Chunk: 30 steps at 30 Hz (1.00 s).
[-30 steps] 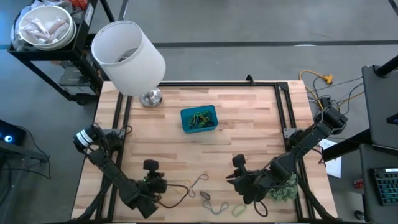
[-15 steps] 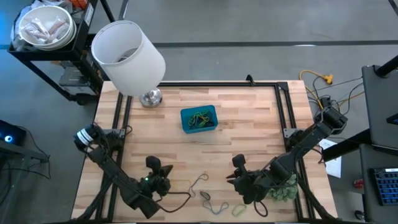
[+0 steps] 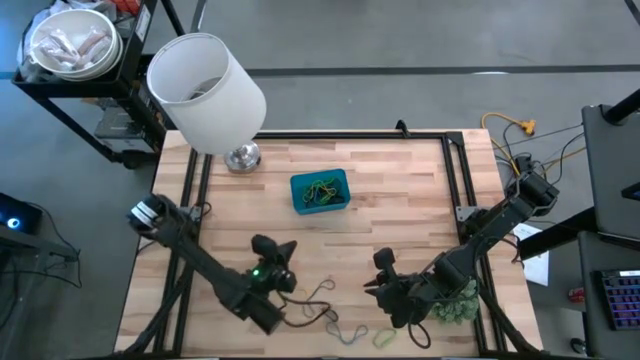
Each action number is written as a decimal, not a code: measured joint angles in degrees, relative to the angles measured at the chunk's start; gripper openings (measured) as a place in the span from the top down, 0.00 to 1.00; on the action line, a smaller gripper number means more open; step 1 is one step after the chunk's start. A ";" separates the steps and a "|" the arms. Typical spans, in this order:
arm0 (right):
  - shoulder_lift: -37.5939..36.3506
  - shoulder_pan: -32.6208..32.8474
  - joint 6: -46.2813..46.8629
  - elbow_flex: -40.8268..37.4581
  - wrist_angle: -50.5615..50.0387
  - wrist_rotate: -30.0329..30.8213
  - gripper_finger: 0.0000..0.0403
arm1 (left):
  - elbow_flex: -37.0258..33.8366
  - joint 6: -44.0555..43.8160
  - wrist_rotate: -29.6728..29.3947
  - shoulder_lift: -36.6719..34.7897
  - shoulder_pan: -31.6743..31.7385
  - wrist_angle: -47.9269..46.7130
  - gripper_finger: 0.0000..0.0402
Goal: Pick and place rubber bands into bin
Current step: Put the yellow rubber band into the blue bin
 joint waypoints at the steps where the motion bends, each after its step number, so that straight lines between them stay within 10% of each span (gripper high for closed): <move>1: 0.00 0.00 0.01 -0.02 -0.02 0.01 0.86 | 0.43 1.31 -0.61 0.00 1.01 -0.01 1.00; 30: 0.00 0.00 -0.01 -0.04 0.00 0.01 0.86 | 6.81 17.99 0.03 -0.09 27.69 1.84 1.00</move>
